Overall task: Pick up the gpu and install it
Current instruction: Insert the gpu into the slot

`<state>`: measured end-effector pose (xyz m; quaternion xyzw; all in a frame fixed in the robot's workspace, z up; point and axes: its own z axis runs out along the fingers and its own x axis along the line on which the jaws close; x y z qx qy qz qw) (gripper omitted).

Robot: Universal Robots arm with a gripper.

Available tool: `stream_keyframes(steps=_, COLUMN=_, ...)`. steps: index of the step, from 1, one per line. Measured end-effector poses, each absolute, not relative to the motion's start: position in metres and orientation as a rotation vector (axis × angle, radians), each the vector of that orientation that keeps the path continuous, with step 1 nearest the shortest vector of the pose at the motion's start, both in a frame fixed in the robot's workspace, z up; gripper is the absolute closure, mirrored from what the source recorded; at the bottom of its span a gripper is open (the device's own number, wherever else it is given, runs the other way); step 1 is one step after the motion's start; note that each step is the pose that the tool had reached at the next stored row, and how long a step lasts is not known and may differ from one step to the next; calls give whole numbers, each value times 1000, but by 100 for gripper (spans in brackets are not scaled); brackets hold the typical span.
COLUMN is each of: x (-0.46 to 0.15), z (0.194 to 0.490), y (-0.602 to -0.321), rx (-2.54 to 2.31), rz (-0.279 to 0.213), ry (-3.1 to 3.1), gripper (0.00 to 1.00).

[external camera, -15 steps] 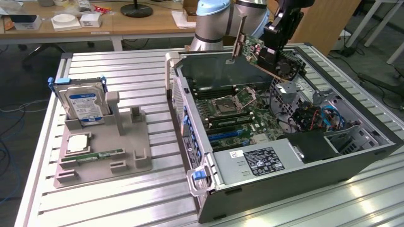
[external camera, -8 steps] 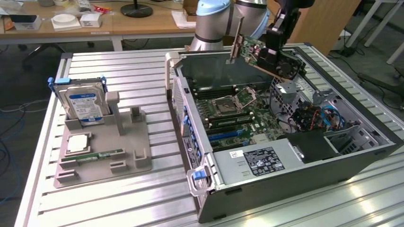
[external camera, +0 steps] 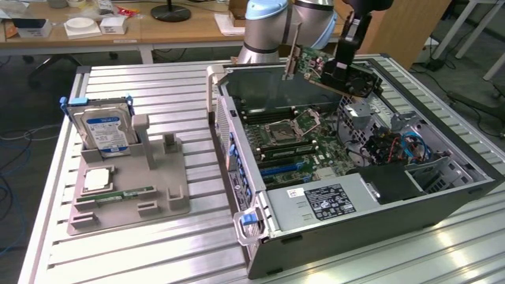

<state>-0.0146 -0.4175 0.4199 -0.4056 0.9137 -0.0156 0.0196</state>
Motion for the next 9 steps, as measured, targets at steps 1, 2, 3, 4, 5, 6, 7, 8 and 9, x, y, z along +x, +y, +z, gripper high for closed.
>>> stream_keyframes(steps=1, x=-15, z=420, y=-417, rx=-1281, rz=-48, ry=2825, gripper=74)
stream_keyframes(steps=2, x=-15, z=420, y=-417, rx=-1302, rz=-47, ry=2815, gripper=74)
stream_keyframes(steps=3, x=-15, z=420, y=-417, rx=-1322, rz=-47, ry=2805, gripper=74)
stream_keyframes(steps=4, x=-15, z=420, y=-417, rx=-1343, rz=-46, ry=2795, gripper=74)
stream_keyframes(steps=5, x=-15, z=420, y=-417, rx=-1365, rz=-46, ry=2784, gripper=74)
stream_keyframes(steps=6, x=-15, z=420, y=-417, rx=-1386, rz=-46, ry=2774, gripper=74)
stream_keyframes(steps=7, x=-15, z=420, y=-417, rx=-1406, rz=-45, ry=2763, gripper=74)
stream_keyframes(steps=8, x=-15, z=420, y=-417, rx=-1426, rz=-45, ry=2753, gripper=74)
stream_keyframes(steps=9, x=-15, z=419, y=-417, rx=-1447, rz=-44, ry=2742, gripper=74)
